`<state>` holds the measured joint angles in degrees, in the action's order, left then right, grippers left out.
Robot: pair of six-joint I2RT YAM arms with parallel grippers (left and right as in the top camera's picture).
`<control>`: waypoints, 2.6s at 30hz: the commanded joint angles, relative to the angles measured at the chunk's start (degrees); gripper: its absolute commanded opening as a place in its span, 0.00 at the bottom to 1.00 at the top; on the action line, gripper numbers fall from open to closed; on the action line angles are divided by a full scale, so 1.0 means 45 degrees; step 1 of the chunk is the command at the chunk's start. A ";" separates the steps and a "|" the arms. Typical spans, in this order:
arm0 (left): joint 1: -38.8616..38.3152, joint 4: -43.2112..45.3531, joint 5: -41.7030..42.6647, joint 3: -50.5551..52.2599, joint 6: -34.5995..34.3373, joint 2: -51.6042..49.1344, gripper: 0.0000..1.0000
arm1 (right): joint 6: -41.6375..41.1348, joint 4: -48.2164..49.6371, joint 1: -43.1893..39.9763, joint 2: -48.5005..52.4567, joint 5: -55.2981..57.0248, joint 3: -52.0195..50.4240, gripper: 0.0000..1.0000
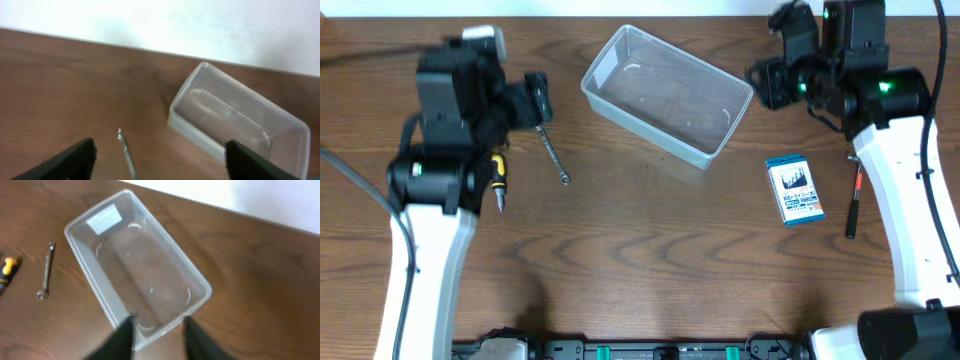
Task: Pack container
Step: 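Reach both grippers to the near corners of the clear container, then grip the container rim with both grippers and pull it toward center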
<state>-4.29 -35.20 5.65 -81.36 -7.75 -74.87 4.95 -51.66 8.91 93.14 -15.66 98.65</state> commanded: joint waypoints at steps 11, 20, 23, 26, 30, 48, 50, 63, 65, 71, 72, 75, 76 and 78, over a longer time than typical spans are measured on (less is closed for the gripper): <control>-0.1093 0.3599 0.0078 -0.2487 -0.0146 -0.4741 0.06 | 0.1375 -0.1428 0.1744 0.2312 0.0282 0.0627 0.01; -0.2074 0.4090 0.0087 -0.2487 -0.0034 -0.6698 0.06 | 0.4177 -0.3016 0.3235 0.2667 -0.0393 0.0627 0.01; -0.2152 0.4143 0.0092 -0.2487 0.0049 -0.7281 0.06 | 0.4711 -0.3385 0.3376 0.2667 -0.0384 0.0622 0.01; -0.2147 0.3993 0.0515 -0.2482 0.0039 -0.7810 0.06 | 0.5241 -0.3585 0.3356 0.2667 -0.0384 0.0593 0.01; -0.2152 0.3925 0.0996 -0.2482 0.0034 -0.8121 0.06 | 0.5712 -0.3565 0.3313 0.2667 -0.0379 0.0355 0.01; -0.2200 0.2977 0.0986 -0.2448 0.0049 -0.8767 0.06 | 0.5770 -0.0957 0.3259 0.2667 -0.0384 -0.3157 0.01; -0.2210 0.2924 0.0986 -0.2448 0.0049 -0.8913 0.06 | 0.5765 -0.0782 0.3254 0.2667 -0.0384 -0.3381 0.01; -0.2210 0.2623 0.0986 -0.2409 0.0044 -0.9525 0.06 | 0.5289 0.0423 0.3133 0.2667 0.0306 -0.4124 0.01; -0.2210 0.2516 0.0986 -0.2409 0.0049 -0.9525 0.06 | 0.5047 0.0612 0.3007 0.2667 0.0651 -0.4124 0.01; -0.2205 0.1987 0.0986 -0.2399 0.0044 -0.9525 0.06 | 0.4813 0.0661 0.2467 0.2667 0.0811 -0.4124 0.01; -0.2210 0.1904 0.0986 -0.2395 0.0049 -0.9525 0.06 | 0.4809 0.0631 0.2395 0.2667 0.0811 -0.4124 0.01; -0.2210 0.1729 0.0986 -0.2390 0.0049 -0.9525 0.06 | 0.4813 0.0597 0.2191 0.2667 0.0811 -0.4124 0.01; -0.2210 0.1695 0.0986 -0.2390 0.0049 -0.9525 0.06 | 0.4813 0.0597 0.2161 0.2667 0.0811 -0.4124 0.01; -0.2210 0.1574 0.0986 -0.2390 0.0044 -0.9525 0.06 | 0.4813 0.0597 0.2098 0.2667 0.0811 -0.4124 0.01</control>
<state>-14.04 -27.22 10.15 -91.55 -7.68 -116.90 27.42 -48.82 18.94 104.99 -12.34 80.40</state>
